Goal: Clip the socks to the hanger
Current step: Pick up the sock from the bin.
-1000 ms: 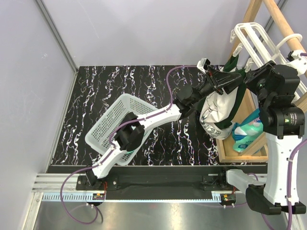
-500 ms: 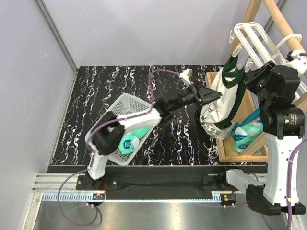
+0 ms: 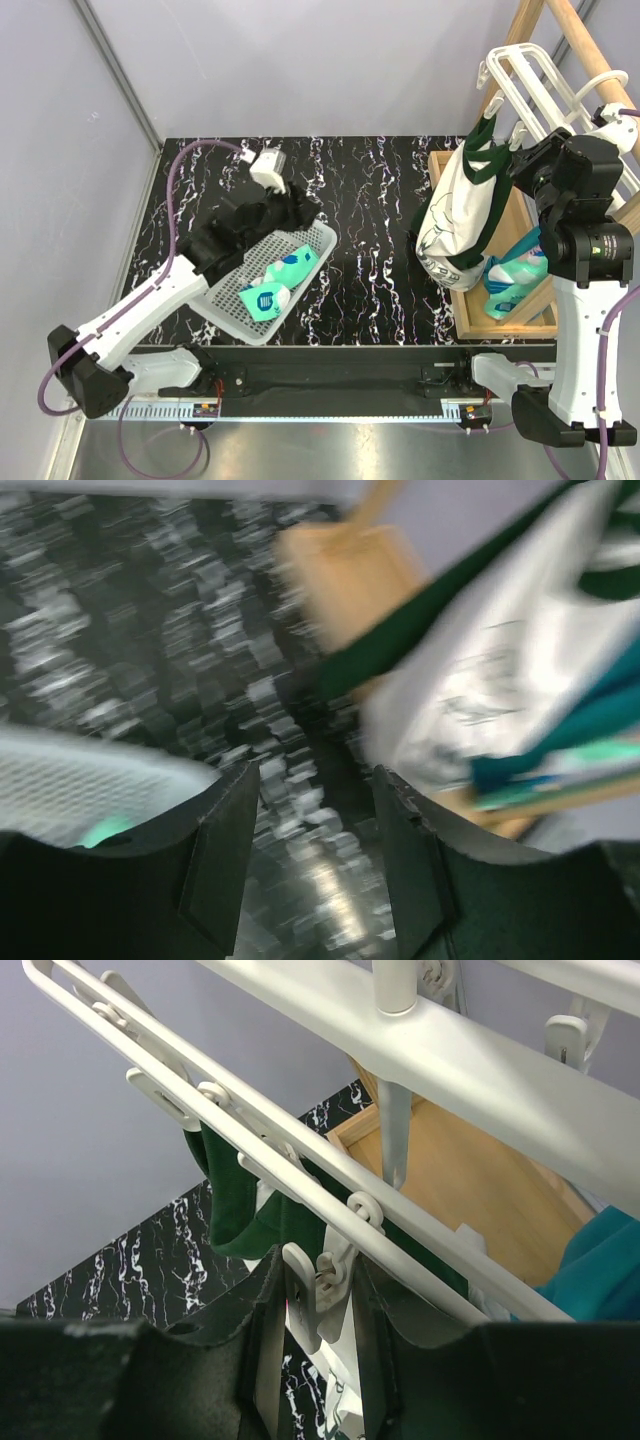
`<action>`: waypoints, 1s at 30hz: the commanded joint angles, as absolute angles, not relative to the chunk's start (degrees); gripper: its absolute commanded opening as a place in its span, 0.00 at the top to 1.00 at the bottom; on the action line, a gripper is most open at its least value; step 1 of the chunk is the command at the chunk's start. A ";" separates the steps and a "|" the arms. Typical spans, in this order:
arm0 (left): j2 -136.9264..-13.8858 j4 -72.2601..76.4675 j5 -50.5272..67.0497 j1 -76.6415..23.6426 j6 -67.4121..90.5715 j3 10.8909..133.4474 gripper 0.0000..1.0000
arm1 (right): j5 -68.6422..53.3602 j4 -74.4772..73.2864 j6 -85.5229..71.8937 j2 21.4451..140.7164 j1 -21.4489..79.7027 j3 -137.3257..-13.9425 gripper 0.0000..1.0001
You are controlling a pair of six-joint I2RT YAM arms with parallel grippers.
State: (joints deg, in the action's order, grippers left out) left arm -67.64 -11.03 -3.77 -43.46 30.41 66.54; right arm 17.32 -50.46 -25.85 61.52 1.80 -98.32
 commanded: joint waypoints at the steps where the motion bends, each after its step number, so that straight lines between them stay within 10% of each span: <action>1: -66.37 -30.65 -11.25 -38.08 20.13 58.91 0.46 | 15.21 -50.89 -25.40 61.96 1.93 -98.17 1.00; 13: -75.30 -24.87 2.37 -28.30 26.88 47.81 0.37 | 15.03 -50.80 -25.05 61.43 2.28 -97.12 1.00; 20: -84.73 -26.90 -2.45 -27.51 35.50 48.17 0.60 | 15.29 -50.71 -24.87 60.73 2.20 -96.94 1.00; 25: -80.35 -26.89 -7.73 -27.33 35.51 49.56 1.00 | 14.06 -50.27 -25.22 60.82 2.29 -96.42 1.00; 30: -73.05 -29.35 -17.48 -27.33 30.60 56.24 1.00 | 13.45 -49.75 -25.23 60.65 2.29 -95.54 1.00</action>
